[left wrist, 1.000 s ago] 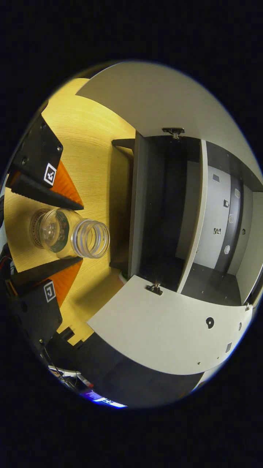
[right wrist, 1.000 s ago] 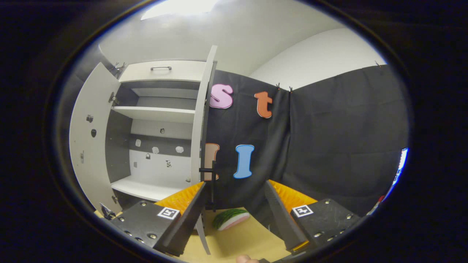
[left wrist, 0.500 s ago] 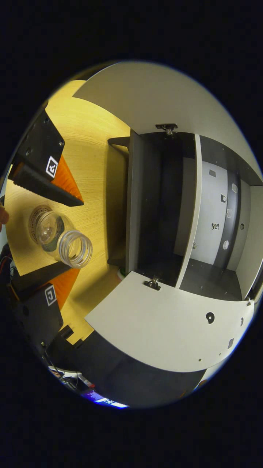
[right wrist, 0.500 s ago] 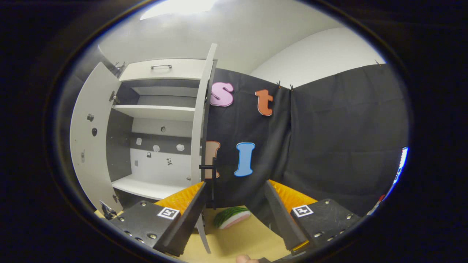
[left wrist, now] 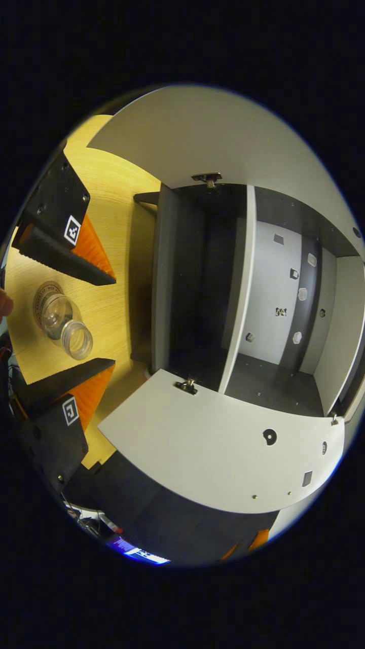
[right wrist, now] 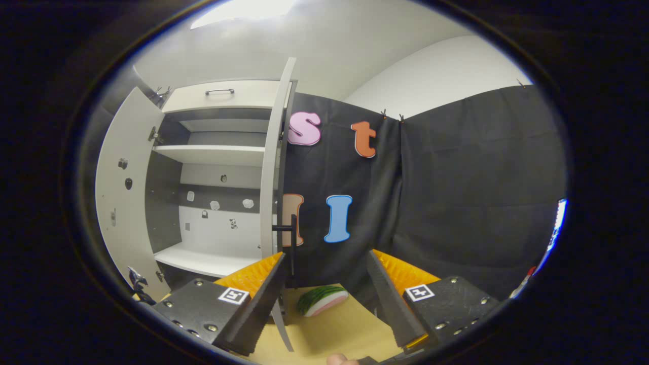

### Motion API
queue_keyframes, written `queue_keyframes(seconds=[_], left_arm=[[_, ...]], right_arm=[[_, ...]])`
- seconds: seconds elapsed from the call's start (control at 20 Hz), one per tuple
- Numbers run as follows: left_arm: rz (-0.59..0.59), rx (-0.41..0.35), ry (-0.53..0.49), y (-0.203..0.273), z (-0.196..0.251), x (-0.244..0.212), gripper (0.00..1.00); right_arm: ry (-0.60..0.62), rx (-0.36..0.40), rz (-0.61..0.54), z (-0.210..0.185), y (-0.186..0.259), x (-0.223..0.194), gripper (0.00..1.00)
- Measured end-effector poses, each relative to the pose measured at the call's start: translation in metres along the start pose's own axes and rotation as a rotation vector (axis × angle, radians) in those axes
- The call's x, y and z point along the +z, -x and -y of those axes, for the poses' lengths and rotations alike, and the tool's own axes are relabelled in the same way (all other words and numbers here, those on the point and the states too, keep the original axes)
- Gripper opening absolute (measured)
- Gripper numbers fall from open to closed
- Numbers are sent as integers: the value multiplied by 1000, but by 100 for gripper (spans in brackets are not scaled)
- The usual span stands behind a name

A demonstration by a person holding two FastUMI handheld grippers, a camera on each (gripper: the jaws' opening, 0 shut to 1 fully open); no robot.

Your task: Grasp the bottle in the cabinet with the left hand and place it on the coaster, then close the right door with the right hand and the left door with the left hand.

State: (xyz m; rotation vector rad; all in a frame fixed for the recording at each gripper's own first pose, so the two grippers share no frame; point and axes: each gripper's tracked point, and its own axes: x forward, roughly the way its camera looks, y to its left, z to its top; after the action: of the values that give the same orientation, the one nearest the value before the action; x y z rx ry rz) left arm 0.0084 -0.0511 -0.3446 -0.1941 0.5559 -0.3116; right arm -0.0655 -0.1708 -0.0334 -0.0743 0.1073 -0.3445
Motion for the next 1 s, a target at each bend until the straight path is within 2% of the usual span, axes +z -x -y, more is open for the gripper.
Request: queue_keyframes(seconds=[0.3,0.6,0.9,0.95,1.0], left_arm=[[144,18,0,27,7,77,92],[285,112,-2,74,-4,155,92],[370,216,-49,129,-9,202,94],[387,223,-43,136,-8,207,89],[401,229,-38,142,-8,211,94]], right_arm=[[-11,4,3,0,-8,-1,96],[-23,32,32,-2,-30,10,96],[-35,93,81,-16,-59,31,96],[-40,106,86,-20,-62,35,96],[-46,119,87,-22,-64,36,96]])
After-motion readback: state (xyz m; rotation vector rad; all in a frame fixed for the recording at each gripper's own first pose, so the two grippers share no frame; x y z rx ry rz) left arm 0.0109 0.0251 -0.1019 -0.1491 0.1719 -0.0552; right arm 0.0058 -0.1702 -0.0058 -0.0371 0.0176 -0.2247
